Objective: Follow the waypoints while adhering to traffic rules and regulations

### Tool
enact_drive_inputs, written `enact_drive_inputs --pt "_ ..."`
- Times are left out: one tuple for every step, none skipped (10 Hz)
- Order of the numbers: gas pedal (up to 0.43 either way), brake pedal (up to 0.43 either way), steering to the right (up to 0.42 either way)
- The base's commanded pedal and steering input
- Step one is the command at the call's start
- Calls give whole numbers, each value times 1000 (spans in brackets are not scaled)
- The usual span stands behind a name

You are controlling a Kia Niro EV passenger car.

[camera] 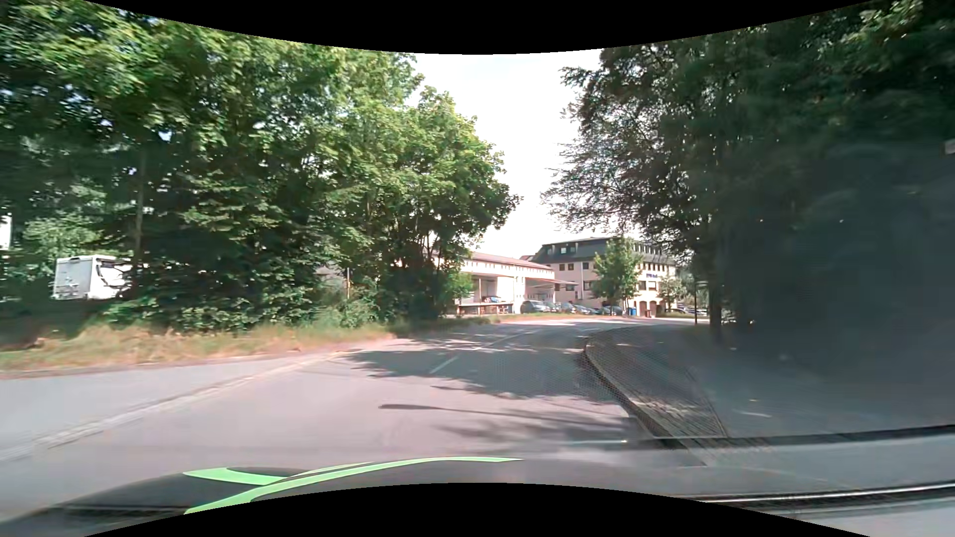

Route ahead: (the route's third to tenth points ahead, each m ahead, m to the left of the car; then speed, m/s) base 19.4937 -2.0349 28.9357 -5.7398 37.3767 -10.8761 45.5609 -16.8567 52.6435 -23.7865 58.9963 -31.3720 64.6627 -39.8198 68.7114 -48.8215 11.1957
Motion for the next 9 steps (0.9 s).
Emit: enact_drive_inputs --pt "47 0 64" --pt "47 0 65" --pt "47 0 67" --pt "47 0 68" --pt "47 0 68" --pt "47 0 68" --pt "47 0 71" --pt "47 0 73" --pt "47 0 73"
